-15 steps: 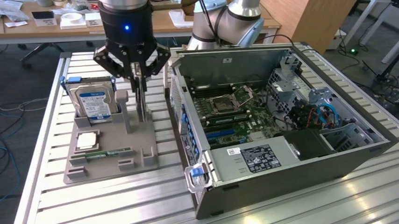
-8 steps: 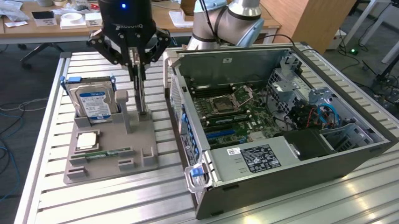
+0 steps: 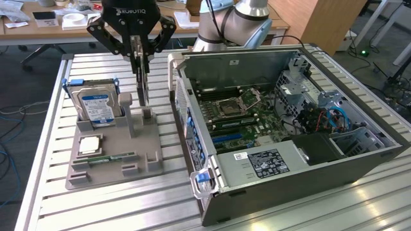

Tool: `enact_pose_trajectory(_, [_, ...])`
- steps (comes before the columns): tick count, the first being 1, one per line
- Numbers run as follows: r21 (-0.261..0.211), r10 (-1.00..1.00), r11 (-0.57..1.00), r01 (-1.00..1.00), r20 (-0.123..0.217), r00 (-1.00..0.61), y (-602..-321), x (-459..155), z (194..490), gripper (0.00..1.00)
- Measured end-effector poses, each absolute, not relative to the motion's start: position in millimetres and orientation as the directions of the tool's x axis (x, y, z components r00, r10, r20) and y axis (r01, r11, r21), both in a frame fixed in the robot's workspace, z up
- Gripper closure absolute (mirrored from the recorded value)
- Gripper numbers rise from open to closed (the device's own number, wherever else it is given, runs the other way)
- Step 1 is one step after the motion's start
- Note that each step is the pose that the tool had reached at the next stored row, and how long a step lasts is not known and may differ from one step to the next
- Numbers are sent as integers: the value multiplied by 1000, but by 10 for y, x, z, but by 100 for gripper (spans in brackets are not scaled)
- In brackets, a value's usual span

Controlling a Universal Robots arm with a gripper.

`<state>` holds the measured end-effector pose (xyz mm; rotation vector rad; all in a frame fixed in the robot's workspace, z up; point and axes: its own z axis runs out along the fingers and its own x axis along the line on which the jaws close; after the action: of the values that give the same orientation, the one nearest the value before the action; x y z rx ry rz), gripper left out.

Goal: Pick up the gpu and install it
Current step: 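Pick up the gpu and move the gpu toward the slot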

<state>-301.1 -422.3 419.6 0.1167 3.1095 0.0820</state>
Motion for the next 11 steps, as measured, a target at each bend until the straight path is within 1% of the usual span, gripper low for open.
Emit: enact_pose_trajectory(11, [55, 76, 996, 74, -27, -997, -4223, -2994, 4205, 74])
